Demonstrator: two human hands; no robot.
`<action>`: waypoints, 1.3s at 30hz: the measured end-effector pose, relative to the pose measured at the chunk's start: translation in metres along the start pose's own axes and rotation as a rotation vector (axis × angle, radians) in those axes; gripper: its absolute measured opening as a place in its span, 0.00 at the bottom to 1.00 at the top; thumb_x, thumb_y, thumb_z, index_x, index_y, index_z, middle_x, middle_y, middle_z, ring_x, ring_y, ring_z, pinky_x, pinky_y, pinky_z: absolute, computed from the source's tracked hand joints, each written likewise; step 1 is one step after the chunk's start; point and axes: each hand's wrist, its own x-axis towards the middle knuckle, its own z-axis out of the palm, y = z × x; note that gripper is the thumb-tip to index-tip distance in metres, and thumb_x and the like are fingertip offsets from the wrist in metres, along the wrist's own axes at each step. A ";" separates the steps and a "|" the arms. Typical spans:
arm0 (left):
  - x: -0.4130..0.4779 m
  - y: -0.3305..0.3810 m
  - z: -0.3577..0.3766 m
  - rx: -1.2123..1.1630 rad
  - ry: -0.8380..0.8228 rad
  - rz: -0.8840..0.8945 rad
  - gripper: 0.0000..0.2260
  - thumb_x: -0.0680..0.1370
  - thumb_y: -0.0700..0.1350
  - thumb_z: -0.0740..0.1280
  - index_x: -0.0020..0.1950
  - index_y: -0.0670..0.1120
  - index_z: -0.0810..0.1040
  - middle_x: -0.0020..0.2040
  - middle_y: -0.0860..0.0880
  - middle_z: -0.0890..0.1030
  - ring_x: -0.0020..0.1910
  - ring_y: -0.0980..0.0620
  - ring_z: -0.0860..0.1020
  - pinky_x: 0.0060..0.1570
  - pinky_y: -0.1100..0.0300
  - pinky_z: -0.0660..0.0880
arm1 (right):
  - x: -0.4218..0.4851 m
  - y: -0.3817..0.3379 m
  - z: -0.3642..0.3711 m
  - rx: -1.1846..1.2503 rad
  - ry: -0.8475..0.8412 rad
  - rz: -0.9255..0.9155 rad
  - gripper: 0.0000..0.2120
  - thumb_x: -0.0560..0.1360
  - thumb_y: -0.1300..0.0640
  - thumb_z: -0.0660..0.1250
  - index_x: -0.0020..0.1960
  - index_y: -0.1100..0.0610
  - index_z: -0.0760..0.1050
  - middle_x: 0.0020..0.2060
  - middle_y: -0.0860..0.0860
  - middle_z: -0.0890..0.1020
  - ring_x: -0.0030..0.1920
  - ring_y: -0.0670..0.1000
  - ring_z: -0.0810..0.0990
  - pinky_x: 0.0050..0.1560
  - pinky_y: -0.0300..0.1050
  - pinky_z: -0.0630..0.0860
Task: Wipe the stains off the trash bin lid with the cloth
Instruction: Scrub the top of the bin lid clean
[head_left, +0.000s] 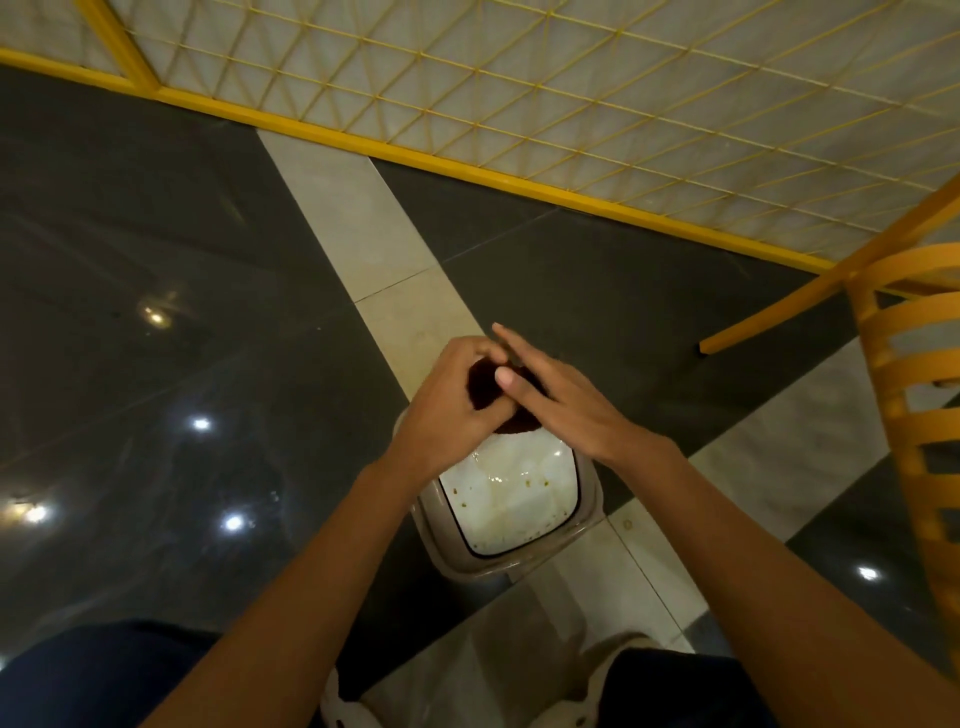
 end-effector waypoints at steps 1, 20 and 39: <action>-0.011 -0.004 -0.004 -0.009 0.123 -0.032 0.11 0.72 0.46 0.65 0.55 0.50 0.72 0.58 0.54 0.73 0.59 0.61 0.71 0.58 0.68 0.68 | 0.000 0.003 0.002 -0.150 -0.007 -0.039 0.27 0.75 0.32 0.49 0.72 0.33 0.48 0.73 0.44 0.61 0.72 0.48 0.60 0.71 0.53 0.57; 0.004 -0.037 0.033 -0.190 0.155 -0.459 0.18 0.82 0.50 0.53 0.71 0.49 0.66 0.70 0.50 0.68 0.66 0.57 0.66 0.62 0.65 0.60 | -0.005 0.002 0.037 -0.330 0.661 0.314 0.15 0.76 0.49 0.62 0.60 0.55 0.69 0.58 0.54 0.76 0.62 0.54 0.72 0.67 0.53 0.64; 0.004 -0.036 0.037 -0.211 0.257 -0.501 0.17 0.83 0.49 0.49 0.67 0.47 0.69 0.63 0.48 0.73 0.60 0.54 0.70 0.59 0.63 0.63 | 0.012 -0.010 0.036 -0.449 0.313 0.058 0.13 0.78 0.55 0.59 0.60 0.57 0.75 0.57 0.54 0.80 0.60 0.53 0.75 0.70 0.46 0.59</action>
